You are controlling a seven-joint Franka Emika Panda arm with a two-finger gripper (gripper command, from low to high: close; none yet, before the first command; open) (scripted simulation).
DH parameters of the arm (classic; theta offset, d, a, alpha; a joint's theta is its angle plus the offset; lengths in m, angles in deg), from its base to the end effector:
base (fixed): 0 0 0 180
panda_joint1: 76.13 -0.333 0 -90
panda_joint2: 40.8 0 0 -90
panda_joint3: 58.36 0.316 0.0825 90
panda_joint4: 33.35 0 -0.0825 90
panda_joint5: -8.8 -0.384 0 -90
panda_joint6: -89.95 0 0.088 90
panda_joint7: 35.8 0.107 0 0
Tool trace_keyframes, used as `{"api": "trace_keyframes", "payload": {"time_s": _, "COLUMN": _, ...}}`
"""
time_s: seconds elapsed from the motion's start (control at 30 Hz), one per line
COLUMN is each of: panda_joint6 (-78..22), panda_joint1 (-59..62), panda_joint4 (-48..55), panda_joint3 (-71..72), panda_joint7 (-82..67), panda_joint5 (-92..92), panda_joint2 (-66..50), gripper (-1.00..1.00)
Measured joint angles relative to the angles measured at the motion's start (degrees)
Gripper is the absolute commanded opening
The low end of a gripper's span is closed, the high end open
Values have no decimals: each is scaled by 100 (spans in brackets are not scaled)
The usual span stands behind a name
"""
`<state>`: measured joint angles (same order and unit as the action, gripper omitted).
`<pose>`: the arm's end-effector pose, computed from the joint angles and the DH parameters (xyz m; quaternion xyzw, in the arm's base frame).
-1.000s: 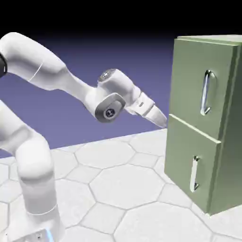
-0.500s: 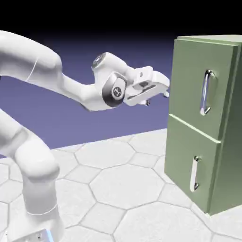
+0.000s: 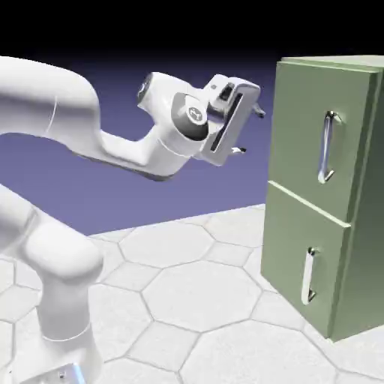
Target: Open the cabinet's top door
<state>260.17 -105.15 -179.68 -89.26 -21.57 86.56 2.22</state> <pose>0.3772 0.0149 0.5792 0.7562 0.3364 0.5240 0.2010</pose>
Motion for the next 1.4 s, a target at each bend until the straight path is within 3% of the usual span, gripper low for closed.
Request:
{"api": "trace_keyframes", "payload": {"time_s": 1.17, "panda_joint6": -425, "panda_joint1": -3178, "panda_joint4": 1645, "panda_joint3": -3466, "panda_joint7": -3165, "panda_joint5": 8720, "panda_joint2": 1163, "gripper": 100}}
{"api": "trace_keyframes", "payload": {"time_s": 1.4, "panda_joint6": -516, "panda_joint1": -4223, "panda_joint4": 2433, "panda_joint3": -4113, "panda_joint7": -3144, "panda_joint5": 8823, "panda_joint2": 897, "gripper": 100}}
